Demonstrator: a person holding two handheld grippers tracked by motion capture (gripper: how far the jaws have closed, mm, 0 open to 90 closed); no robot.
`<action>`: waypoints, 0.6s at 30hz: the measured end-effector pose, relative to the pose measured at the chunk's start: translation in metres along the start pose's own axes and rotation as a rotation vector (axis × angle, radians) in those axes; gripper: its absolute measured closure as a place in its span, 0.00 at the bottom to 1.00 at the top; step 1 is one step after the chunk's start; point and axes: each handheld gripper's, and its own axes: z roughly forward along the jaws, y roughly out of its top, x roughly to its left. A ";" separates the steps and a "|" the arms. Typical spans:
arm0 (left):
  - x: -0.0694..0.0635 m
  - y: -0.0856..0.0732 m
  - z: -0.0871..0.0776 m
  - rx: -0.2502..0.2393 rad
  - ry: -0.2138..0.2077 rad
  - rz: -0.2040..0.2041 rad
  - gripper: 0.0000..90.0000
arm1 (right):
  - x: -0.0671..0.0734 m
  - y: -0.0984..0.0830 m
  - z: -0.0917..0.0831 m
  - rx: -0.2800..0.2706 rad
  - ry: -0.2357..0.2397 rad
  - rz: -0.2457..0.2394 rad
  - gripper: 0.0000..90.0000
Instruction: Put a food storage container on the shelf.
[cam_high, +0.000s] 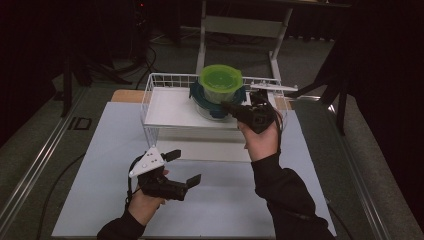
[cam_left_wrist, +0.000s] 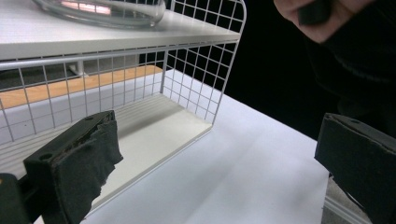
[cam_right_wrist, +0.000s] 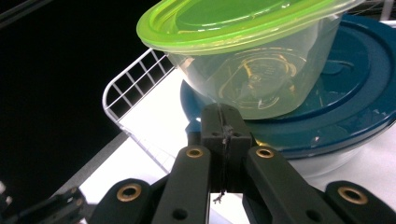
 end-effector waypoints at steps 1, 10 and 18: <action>-0.001 -0.001 0.000 0.004 0.003 0.007 0.01 | -0.001 0.001 0.001 0.001 -0.002 0.002 1.00; -0.006 -0.002 0.001 -0.001 0.000 0.037 0.01 | -0.007 0.008 0.008 -0.006 -0.025 0.009 1.00; -0.008 -0.001 0.001 -0.003 0.004 0.054 0.01 | -0.009 0.012 0.010 -0.007 -0.033 0.015 0.99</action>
